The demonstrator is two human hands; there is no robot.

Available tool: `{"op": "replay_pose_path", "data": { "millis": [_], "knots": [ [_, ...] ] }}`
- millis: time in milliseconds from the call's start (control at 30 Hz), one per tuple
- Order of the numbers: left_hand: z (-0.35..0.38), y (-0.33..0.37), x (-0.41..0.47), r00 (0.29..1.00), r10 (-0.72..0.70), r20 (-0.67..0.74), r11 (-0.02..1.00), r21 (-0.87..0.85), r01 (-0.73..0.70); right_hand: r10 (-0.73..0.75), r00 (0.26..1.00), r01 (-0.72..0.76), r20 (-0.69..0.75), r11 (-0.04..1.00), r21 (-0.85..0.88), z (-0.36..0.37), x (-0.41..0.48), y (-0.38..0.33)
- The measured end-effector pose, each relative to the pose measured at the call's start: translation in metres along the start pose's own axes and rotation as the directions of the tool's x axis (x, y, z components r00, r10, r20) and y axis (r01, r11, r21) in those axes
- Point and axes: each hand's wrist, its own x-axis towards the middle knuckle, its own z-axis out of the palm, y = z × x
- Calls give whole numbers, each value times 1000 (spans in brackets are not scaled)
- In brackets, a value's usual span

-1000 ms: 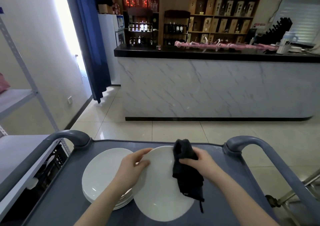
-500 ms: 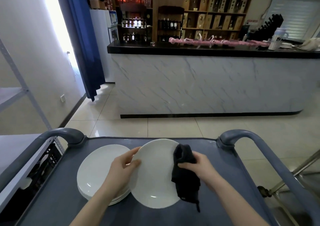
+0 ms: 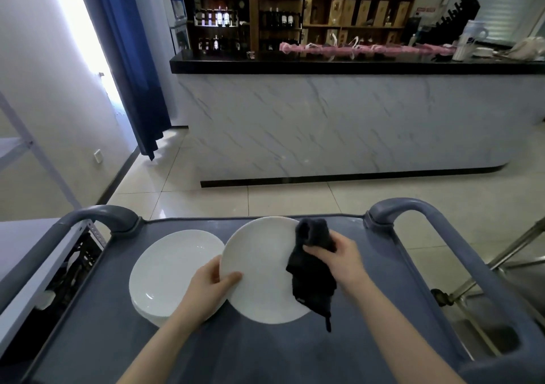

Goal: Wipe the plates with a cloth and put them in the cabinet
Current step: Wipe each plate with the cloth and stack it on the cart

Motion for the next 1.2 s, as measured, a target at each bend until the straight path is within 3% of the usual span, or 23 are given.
{"op": "replay_pose_path", "data": {
  "millis": [100, 200, 267, 333, 400, 567, 667, 800, 900, 1000, 1133, 1200],
  "knots": [
    [11, -8, -8, 994, -104, 30, 972, -207, 108, 233, 967, -186, -104, 923, 338, 7, -13, 25],
    [12, -2, -10, 995, -94, 21, 973, -210, 96, 338, 939, -294, -62, 885, 360, 6, -19, 40],
    [5, 4, -7, 998, -48, 39, 996, -80, 51, 298, 955, -288, -18, 935, 209, -3, -15, 37],
    [-5, 12, -3, 998, 28, 61, 995, 97, -34, 189, 980, -180, 70, 977, -111, -12, -6, 27],
    [-12, 24, 2, 990, 96, 102, 960, 252, -119, 106, 981, -33, 160, 914, -405, -13, 2, 10],
    [-7, 44, 5, 956, 175, 236, 818, 506, -275, -38, 950, 179, 310, 881, -438, 10, 11, -24],
    [-8, 42, 0, 959, 222, 177, 846, 454, -280, -55, 948, 175, 313, 913, -369, 17, 12, -25],
    [-14, 34, -7, 975, 218, 47, 922, 318, -221, 71, 961, -47, 266, 994, -97, 2, 6, -6],
    [-18, 37, -9, 984, 171, -47, 978, 127, -164, 223, 947, -257, 233, 958, 129, 2, -8, 22],
    [-20, 37, -6, 996, 80, -34, 996, -29, -81, 291, 927, -343, 236, 913, 221, 7, -18, 37],
    [-18, 31, 4, 998, -19, -52, 999, 32, 21, 181, 974, -200, 133, 968, 149, 7, -14, 30],
    [-14, 27, 5, 989, -52, -137, 996, 68, 62, 36, 999, -34, 26, 997, -64, 6, -13, 22]
  ]
}}
